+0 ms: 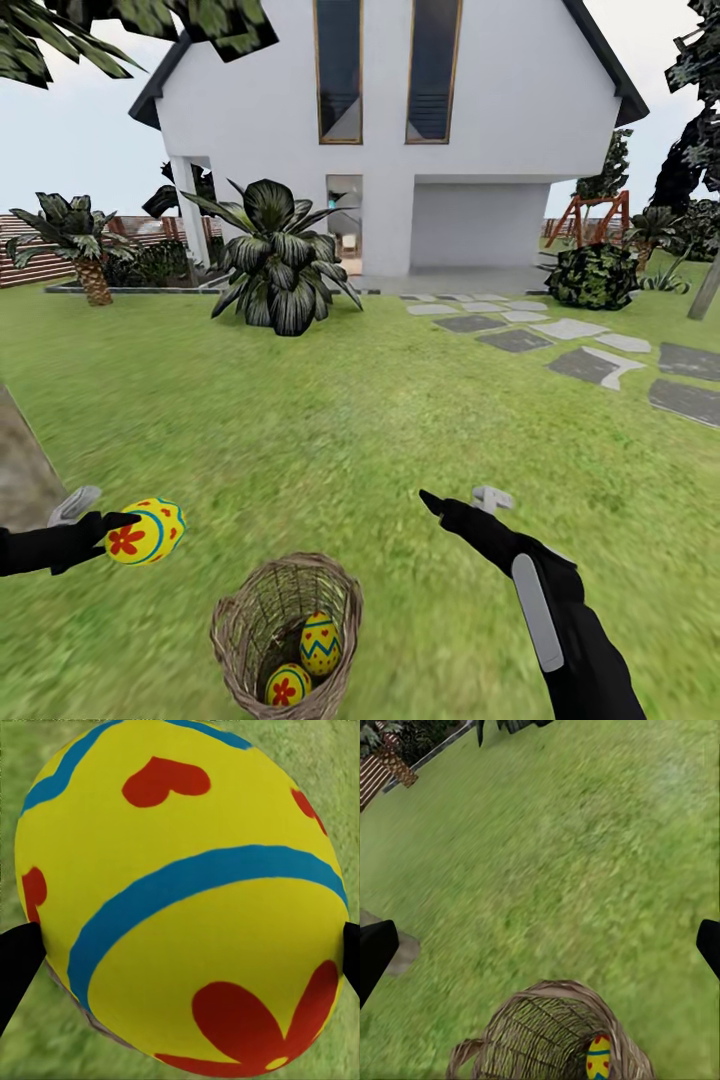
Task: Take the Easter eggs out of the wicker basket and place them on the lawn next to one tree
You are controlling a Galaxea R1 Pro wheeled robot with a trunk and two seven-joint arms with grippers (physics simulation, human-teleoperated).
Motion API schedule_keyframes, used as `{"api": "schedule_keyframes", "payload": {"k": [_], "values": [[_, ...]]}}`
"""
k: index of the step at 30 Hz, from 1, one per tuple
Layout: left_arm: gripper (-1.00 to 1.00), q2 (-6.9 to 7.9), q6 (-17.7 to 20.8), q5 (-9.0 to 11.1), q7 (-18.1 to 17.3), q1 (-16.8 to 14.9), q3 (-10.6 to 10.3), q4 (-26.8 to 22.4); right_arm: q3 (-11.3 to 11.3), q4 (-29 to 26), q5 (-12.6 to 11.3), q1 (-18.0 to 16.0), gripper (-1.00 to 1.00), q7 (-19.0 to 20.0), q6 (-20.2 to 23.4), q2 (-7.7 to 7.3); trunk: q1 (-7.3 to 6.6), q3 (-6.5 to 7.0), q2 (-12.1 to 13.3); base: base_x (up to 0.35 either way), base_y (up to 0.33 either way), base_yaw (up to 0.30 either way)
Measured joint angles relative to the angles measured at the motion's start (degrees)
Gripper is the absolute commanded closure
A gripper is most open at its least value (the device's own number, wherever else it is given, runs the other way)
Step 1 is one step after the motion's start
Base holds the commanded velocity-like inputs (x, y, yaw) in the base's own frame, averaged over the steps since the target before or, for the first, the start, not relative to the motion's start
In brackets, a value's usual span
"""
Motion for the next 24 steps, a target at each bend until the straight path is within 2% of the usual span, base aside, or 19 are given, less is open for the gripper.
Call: {"api": "schedule_keyframes", "payload": {"k": [3, 6, 15, 24], "values": [[1.00, -0.34, 0.01, -0.03, 0.06, -0.06, -0.22, 0.00, 0.07, -0.09, 0.00, -0.01, -1.00, 0.01, 0.03, 0.06, -0.65, 0.54, 1.20, -0.041, 0.000, 0.132], [1.00, -1.39, 0.01, -0.31, 0.07, -0.19, -0.37, -0.08, 0.02, -0.10, 0.01, 0.00, -1.00, 0.01, 0.02, -0.01, -1.32, 1.08, 2.41, -0.011, 0.000, 0.210], [1.00, -1.69, -0.01, -0.48, 1.55, -0.32, -0.40, -0.12, -0.49, -0.09, 0.02, -0.05, -1.00, 0.93, 0.09, -0.54, -3.30, 2.91, 6.02, -0.001, 0.000, 0.256], [1.00, -1.79, -0.02, -0.44, 1.92, -0.37, -0.41, -0.17, -0.52, 0.01, 0.02, -0.01, -1.00, 1.45, 0.00, -0.55, -5.27, 4.57, 9.63, 0.000, 0.000, 0.030]]}}
